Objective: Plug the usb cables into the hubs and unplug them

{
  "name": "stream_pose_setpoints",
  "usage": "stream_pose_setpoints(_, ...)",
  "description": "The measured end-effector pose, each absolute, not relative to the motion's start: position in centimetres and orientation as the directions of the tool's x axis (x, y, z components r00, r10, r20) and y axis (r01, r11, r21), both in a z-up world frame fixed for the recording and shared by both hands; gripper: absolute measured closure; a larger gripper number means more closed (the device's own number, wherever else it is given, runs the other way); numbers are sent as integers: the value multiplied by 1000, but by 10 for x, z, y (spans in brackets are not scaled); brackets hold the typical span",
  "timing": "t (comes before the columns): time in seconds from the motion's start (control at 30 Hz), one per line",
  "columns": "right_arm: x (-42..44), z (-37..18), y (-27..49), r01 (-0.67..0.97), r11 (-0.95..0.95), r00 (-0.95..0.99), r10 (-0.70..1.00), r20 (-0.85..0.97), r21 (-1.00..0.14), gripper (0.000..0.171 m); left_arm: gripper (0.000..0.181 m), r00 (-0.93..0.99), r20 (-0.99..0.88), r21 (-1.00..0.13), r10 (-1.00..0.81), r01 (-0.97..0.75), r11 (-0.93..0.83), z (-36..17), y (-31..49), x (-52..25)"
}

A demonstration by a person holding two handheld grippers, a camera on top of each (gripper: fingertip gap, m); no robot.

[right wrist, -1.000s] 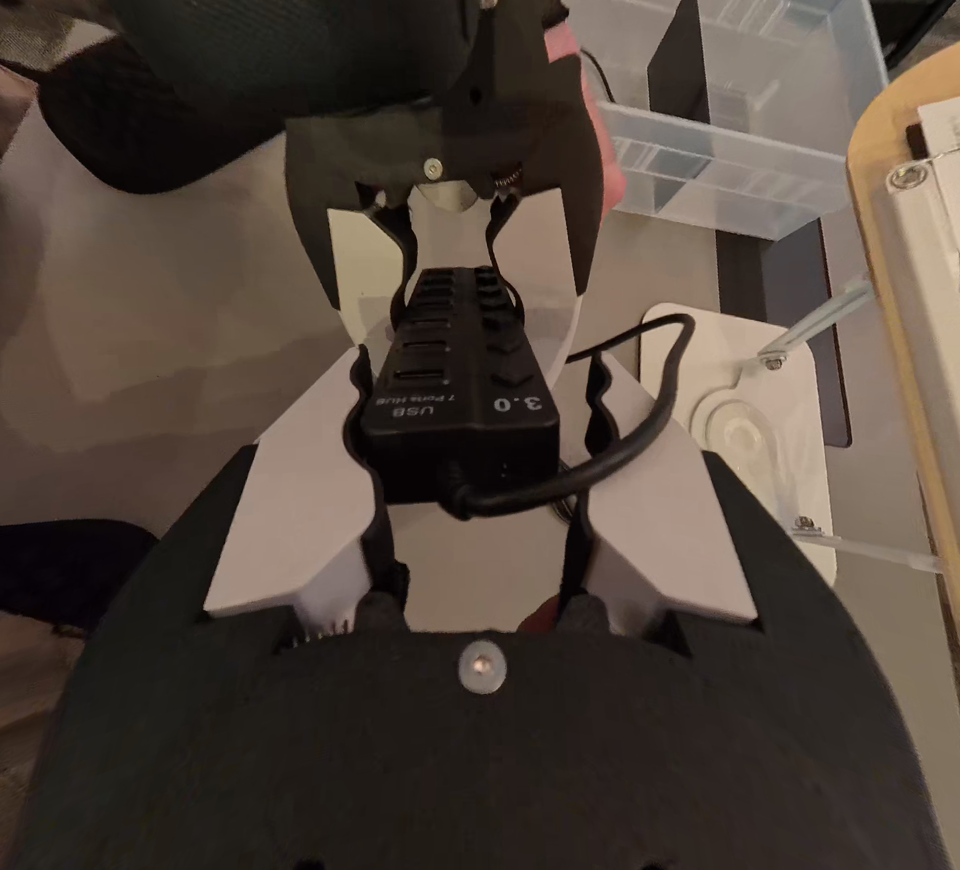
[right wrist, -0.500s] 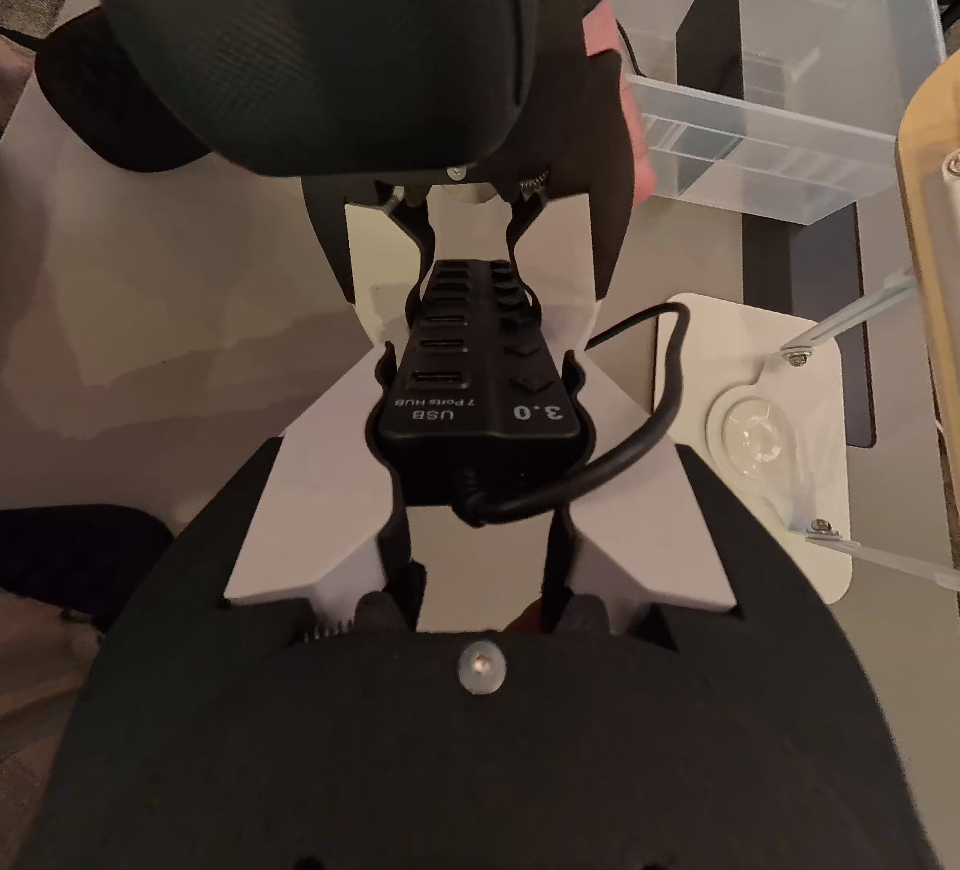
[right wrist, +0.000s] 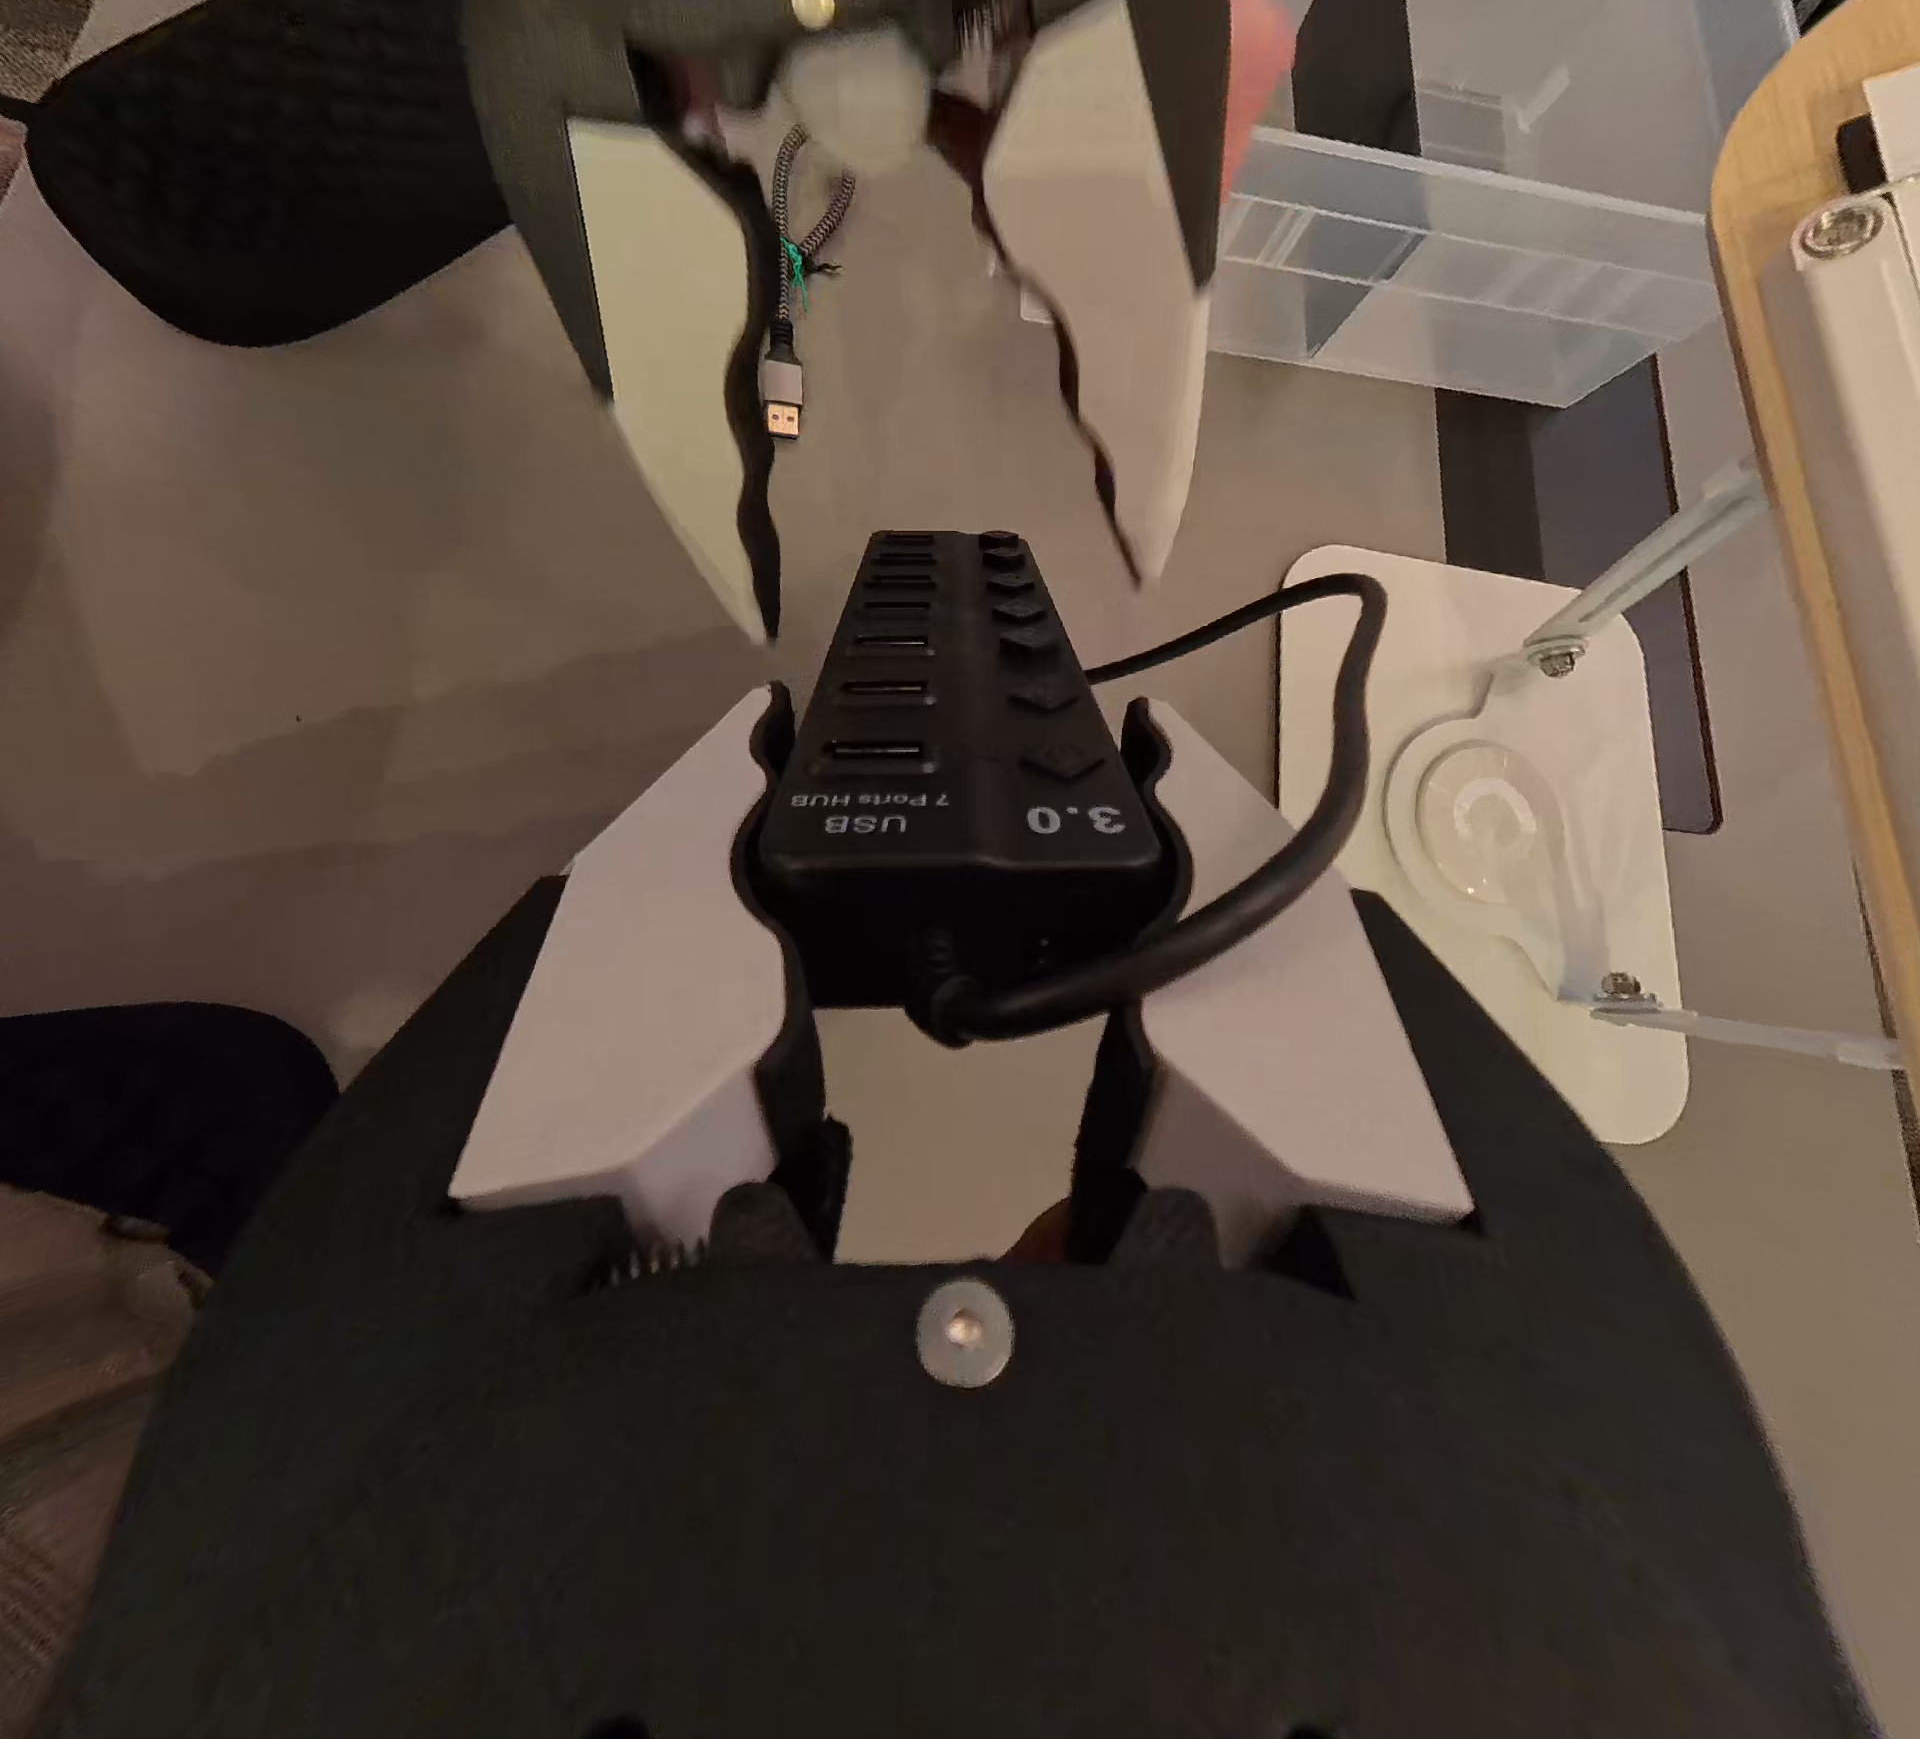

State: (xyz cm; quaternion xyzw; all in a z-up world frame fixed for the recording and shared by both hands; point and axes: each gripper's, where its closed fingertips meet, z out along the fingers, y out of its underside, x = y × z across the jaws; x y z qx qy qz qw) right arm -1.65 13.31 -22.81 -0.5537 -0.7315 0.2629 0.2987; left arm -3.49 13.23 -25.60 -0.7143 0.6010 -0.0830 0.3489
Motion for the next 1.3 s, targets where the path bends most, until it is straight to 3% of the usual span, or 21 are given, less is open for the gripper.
stream_pose_setpoints(0.27, -11, -230, 138, 646, 220, -192, 974, 123, -731, 109, 123, 329, -442, -548, -834, -835, -40, -220, 97, -117)
stream_pose_setpoints(0.5, -14, -236, 138, 671, 219, -193, 974, 118, -708, 109, 129, 366, -365, -499, -856, -853, -152, -274, 48, -166)
stream_pose_setpoints(0.73, -21, -239, 135, 680, 235, -214, 970, 119, -695, 109, 151, 373, -330, -464, -867, -864, -195, -332, 47, -176)
stream_pose_setpoints(0.83, -22, -240, 134, 681, 234, -218, 969, 113, -693, 109, 156, 376, -302, -478, -876, -855, -202, -343, 53, -178)
stream_pose_setpoints(1.07, -22, -244, 137, 689, 229, -212, 971, 110, -688, 109, 155, 283, -321, -386, -904, -910, -147, -362, 53, -179)
stream_pose_setpoints(1.3, -21, -241, 137, 685, 234, -210, 970, 120, -690, 109, 166, 240, -359, -333, -902, -936, -117, -369, 55, -175)
